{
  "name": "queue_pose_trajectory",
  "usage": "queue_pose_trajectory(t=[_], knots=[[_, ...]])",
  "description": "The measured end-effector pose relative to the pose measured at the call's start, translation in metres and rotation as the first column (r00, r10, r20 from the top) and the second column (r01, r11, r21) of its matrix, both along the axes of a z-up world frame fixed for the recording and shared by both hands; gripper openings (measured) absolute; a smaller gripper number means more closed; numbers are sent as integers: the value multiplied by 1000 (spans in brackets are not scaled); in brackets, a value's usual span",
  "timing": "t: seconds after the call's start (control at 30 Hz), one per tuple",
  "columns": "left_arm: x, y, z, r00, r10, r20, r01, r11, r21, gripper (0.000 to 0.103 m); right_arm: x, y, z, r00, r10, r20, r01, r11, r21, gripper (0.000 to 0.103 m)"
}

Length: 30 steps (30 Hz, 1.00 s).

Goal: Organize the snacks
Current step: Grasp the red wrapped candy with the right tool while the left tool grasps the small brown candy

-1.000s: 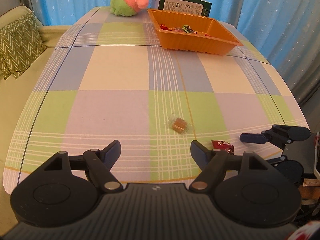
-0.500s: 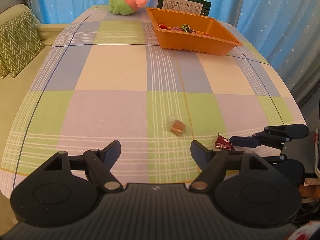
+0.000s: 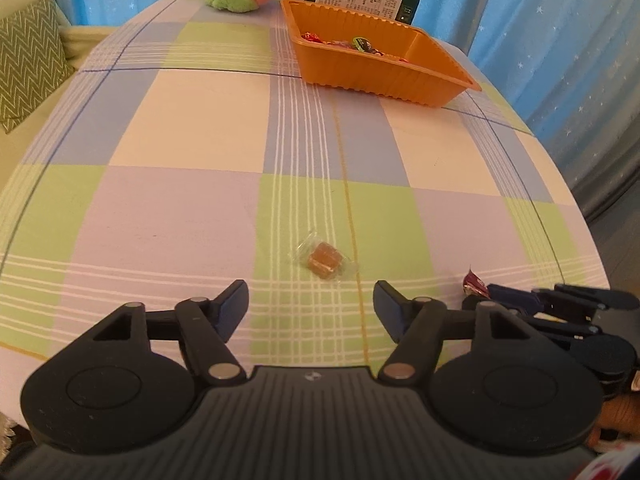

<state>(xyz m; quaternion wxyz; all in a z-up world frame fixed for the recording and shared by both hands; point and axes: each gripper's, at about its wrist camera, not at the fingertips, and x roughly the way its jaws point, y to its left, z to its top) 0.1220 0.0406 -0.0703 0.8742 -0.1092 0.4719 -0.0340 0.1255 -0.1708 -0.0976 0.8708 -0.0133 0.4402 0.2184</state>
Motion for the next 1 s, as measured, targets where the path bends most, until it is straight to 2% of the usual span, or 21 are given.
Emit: queue_pose_trajectory(t=[0.07, 0.23, 0.5, 0.57, 0.77, 0.9, 1.0], knots=[[6, -3, -4, 1000, 4, 4, -4, 1000, -9, 64, 0, -5, 1, 1000, -15, -1, 15, 1000, -1, 24], [21, -9, -18, 1000, 2, -7, -3, 1000, -25, 52, -1, -11, 1, 999, -33, 2, 33, 999, -1, 24], [34, -17, -26, 1000, 15, -3, -15, 1000, -19, 46, 2, -17, 2, 998, -62, 8, 62, 998, 7, 24], [36, -20, -27, 1000, 11, 5, -11, 1000, -8, 45, 2, -19, 2, 997, -70, 12, 70, 998, 6, 24], [35, -28, -28, 999, -24, 22, 22, 997, 73, 32, 3, -22, 2, 996, -86, 11, 86, 996, 6, 24], [34, -27, -29, 999, -32, 29, 29, 994, 102, 21, 2, -21, 1, 996, -85, 5, 85, 996, 6, 24], [35, -27, -29, 999, -41, 28, 37, 993, 111, 19, 2, -20, 0, 996, -84, 5, 84, 996, 7, 24]])
